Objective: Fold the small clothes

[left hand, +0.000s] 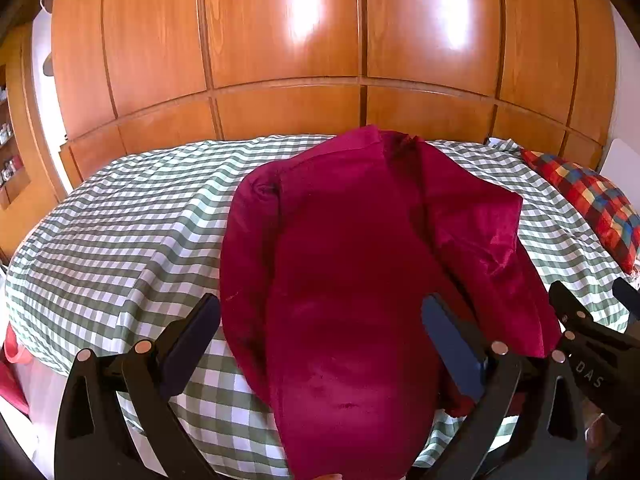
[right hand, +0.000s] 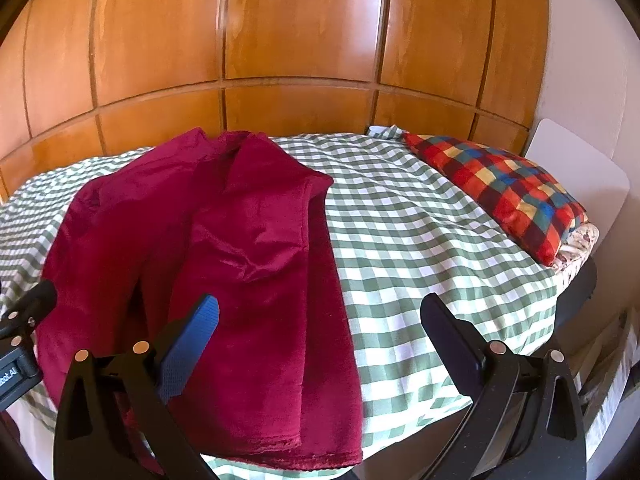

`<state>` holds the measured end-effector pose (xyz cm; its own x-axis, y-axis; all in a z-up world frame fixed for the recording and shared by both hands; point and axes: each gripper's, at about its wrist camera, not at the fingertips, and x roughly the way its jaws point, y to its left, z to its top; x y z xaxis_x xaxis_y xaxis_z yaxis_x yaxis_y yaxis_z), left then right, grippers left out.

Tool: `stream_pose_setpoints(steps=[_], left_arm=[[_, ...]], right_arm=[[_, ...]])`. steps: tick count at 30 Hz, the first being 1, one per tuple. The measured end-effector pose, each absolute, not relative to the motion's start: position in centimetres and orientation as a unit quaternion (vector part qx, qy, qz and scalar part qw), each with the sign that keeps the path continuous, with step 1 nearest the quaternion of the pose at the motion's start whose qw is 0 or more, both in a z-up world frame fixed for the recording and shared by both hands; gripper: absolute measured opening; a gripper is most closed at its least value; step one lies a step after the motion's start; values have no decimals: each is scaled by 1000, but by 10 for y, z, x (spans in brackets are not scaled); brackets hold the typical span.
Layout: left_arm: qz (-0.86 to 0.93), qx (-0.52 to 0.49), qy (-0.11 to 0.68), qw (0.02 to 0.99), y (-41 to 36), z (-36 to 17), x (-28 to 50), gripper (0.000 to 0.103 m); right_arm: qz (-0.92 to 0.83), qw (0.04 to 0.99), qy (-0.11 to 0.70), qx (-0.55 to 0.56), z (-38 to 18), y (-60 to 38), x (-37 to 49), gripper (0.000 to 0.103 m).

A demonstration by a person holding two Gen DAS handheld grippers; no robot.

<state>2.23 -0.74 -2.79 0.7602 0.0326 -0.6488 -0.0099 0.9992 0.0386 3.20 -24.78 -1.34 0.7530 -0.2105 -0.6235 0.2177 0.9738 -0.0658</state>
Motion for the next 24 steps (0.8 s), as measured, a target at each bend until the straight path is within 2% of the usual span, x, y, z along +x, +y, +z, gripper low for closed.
stream_pose_setpoints(steps=[15,24], left_arm=[[14,19,328,944,-2,-16,14,100],[0,19,358,934,-9,-36,24,100]], right_arm=[[-104,941,320,1,-5,-239,26,100],[-113,935,336,-1,-20,-246,35,100]])
